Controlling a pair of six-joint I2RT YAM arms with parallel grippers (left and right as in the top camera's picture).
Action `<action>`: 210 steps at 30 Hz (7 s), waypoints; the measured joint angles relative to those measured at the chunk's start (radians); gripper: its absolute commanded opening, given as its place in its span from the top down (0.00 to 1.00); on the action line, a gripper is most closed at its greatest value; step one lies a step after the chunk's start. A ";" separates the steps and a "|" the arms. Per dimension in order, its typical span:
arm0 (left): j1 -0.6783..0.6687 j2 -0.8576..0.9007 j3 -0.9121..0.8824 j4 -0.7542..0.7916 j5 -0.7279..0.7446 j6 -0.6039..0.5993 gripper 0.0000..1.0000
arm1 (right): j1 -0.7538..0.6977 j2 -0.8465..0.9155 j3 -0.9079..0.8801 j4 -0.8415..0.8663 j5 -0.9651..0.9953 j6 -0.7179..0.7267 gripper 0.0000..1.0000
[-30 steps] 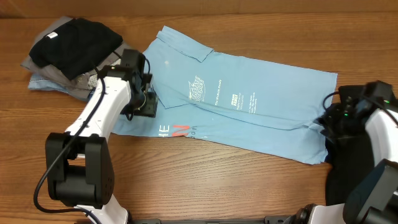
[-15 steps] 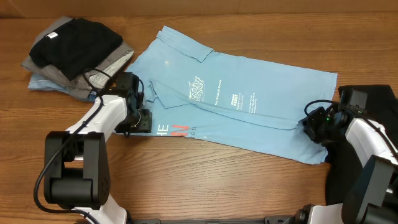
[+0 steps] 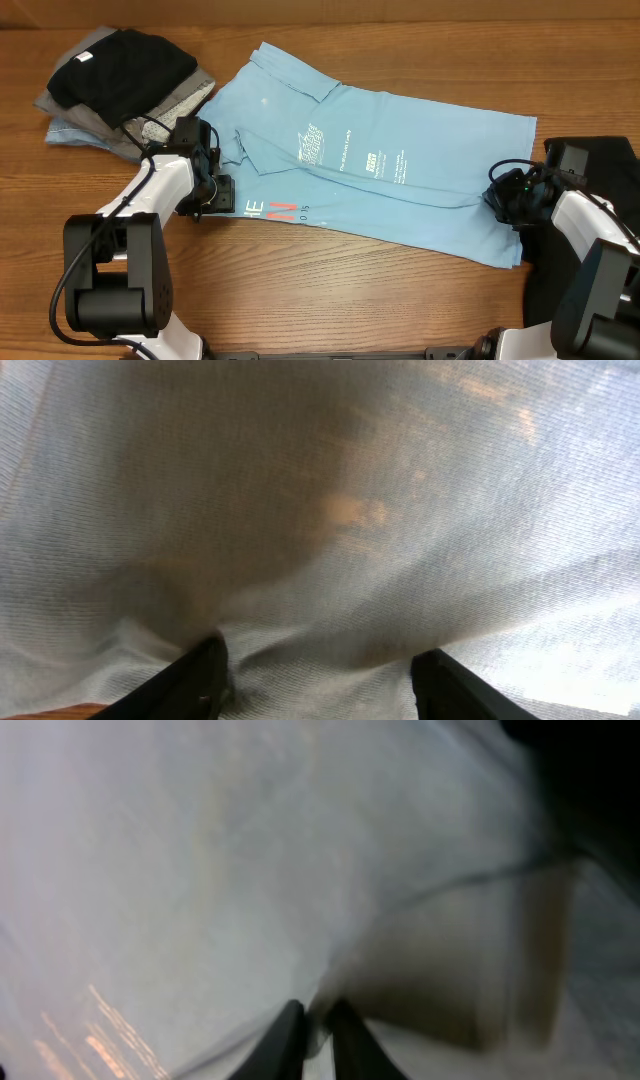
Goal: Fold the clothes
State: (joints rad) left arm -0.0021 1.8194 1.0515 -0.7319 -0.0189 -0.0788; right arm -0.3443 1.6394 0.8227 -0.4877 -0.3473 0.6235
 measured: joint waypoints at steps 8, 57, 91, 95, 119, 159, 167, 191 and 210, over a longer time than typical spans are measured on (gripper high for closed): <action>0.000 0.000 0.000 -0.004 0.000 0.000 0.37 | -0.024 0.002 0.029 0.058 -0.069 0.005 0.92; 0.005 0.000 0.000 -0.011 -0.002 0.000 0.32 | -0.219 0.004 0.096 -0.066 -0.120 -0.154 0.77; 0.010 0.000 0.000 -0.016 -0.004 0.000 0.28 | -0.161 0.004 -0.007 0.079 -0.064 -0.072 0.85; 0.010 0.000 0.000 -0.016 -0.004 0.000 0.29 | -0.217 0.004 0.000 0.085 -0.089 -0.077 0.48; -0.033 0.033 0.338 -0.215 0.219 0.085 0.20 | -0.194 -0.092 0.023 -0.272 -0.388 -0.308 0.47; -0.161 0.185 0.340 -0.044 0.205 0.001 0.91 | -0.152 -0.092 0.023 -0.276 -0.362 -0.336 0.47; -0.162 0.185 0.411 0.031 0.237 -0.030 0.82 | -0.152 -0.092 0.023 -0.276 -0.351 -0.335 0.47; -0.166 0.186 0.407 -0.140 -0.034 -0.072 0.47 | -0.152 -0.092 0.023 -0.288 -0.344 -0.343 0.46; -0.159 0.192 0.387 -0.042 -0.120 -0.023 0.57 | -0.153 -0.092 0.023 -0.290 -0.343 -0.352 0.46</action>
State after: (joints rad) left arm -0.1612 2.0109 1.4384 -0.7738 -0.1390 -0.1020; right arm -0.4969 1.5471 0.8455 -0.7780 -0.6907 0.2718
